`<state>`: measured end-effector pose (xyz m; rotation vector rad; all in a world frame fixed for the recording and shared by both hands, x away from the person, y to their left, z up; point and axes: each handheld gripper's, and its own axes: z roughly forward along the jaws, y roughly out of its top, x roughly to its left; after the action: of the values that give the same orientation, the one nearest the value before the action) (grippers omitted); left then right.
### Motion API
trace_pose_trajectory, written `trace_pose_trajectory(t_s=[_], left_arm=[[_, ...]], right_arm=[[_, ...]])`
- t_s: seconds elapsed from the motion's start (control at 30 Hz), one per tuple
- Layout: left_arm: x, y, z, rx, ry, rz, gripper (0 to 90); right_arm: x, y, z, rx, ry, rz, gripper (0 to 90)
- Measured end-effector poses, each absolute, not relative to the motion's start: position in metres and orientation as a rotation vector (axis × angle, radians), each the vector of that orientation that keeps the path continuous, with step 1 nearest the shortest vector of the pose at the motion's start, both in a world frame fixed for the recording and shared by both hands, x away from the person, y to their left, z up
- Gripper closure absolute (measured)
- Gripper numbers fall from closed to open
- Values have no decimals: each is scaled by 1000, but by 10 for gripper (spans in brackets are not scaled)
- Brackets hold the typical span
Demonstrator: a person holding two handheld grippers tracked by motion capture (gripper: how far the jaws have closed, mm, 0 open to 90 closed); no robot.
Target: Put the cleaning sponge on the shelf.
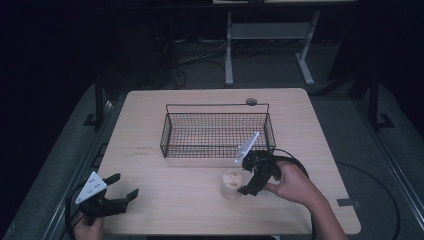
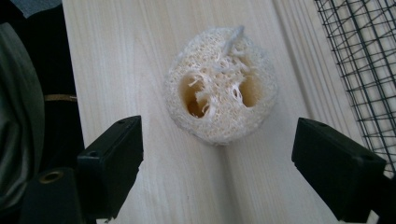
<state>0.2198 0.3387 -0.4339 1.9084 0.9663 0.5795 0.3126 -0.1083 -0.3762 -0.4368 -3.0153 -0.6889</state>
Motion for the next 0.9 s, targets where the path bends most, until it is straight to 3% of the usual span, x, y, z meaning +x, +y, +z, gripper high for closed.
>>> trace_pose_trajectory(t_s=[0.9], left_arm=[[220,340,-434,1897,965,574,139]], right_arm=[[326,-74,-387,-386,-3021,-561,162]])
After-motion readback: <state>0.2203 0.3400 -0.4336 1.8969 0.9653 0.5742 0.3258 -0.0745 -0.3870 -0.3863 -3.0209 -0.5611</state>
